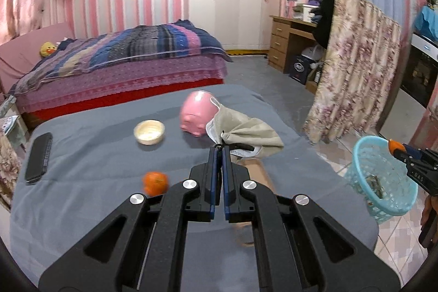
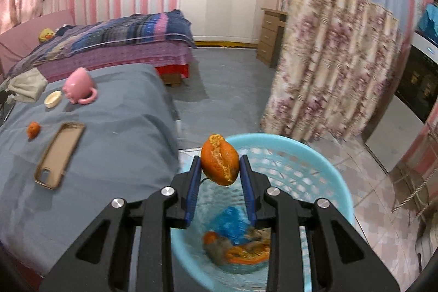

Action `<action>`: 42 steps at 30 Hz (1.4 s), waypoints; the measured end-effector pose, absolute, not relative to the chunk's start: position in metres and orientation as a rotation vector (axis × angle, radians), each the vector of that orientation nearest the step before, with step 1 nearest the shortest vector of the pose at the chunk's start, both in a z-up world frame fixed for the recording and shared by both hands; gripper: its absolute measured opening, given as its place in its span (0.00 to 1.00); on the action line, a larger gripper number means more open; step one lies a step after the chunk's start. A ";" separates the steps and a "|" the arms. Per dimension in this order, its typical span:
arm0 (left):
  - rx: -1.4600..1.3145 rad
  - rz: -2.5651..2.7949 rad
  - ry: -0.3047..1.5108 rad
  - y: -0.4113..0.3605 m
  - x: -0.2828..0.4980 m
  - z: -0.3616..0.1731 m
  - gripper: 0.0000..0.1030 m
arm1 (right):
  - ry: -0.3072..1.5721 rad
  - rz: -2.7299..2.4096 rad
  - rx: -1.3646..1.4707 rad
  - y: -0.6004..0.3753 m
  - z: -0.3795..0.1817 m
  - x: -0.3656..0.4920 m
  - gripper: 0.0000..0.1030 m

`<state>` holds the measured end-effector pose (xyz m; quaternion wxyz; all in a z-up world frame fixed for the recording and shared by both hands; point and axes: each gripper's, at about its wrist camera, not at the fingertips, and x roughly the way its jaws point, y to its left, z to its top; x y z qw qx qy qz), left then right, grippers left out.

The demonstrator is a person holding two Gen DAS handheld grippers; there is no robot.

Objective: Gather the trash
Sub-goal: 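Carry the grey cloth and peeled orange to the blue basket, then open both grippers over the basket to drop cloth and orange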

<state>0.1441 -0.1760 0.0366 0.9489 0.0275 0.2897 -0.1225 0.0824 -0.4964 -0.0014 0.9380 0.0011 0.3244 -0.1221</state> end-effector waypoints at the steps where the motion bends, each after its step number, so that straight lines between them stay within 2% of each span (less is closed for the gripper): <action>1: 0.055 -0.260 0.591 -0.183 0.143 0.035 0.02 | 0.663 -0.259 0.008 -0.503 -0.002 0.079 0.28; 20: 0.152 -0.546 0.647 -0.383 0.103 -0.006 0.02 | 0.663 -0.362 0.107 -0.587 -0.024 0.046 0.28; 28: 0.178 -0.651 0.690 -0.439 0.091 -0.021 0.04 | 0.662 -0.391 0.128 -0.611 -0.025 0.030 0.28; 29: 0.176 -0.655 0.689 -0.443 0.090 -0.022 0.07 | 0.662 -0.393 0.129 -0.613 -0.025 0.029 0.28; 30: 0.179 -0.655 0.687 -0.448 0.090 -0.023 0.18 | 0.663 -0.398 0.130 -0.616 -0.025 0.028 0.28; 31: 0.177 -0.649 0.688 -0.450 0.091 -0.024 0.37 | 0.664 -0.401 0.132 -0.619 -0.025 0.027 0.28; 33: 0.165 -0.631 0.679 -0.451 0.092 -0.022 0.53 | 0.663 -0.406 0.143 -0.624 -0.026 0.025 0.28; 35: 0.161 -0.613 0.670 -0.449 0.094 -0.020 0.60 | 0.661 -0.408 0.150 -0.625 -0.028 0.023 0.28; 37: 0.153 -0.582 0.657 -0.441 0.097 -0.017 0.74 | 0.664 -0.405 0.154 -0.626 -0.030 0.024 0.28; 39: 0.149 -0.546 0.639 -0.434 0.099 -0.013 0.83 | 0.665 -0.399 0.157 -0.624 -0.032 0.026 0.28; 42: 0.146 -0.505 0.617 -0.421 0.103 -0.007 0.85 | 0.666 -0.382 0.165 -0.618 -0.036 0.031 0.28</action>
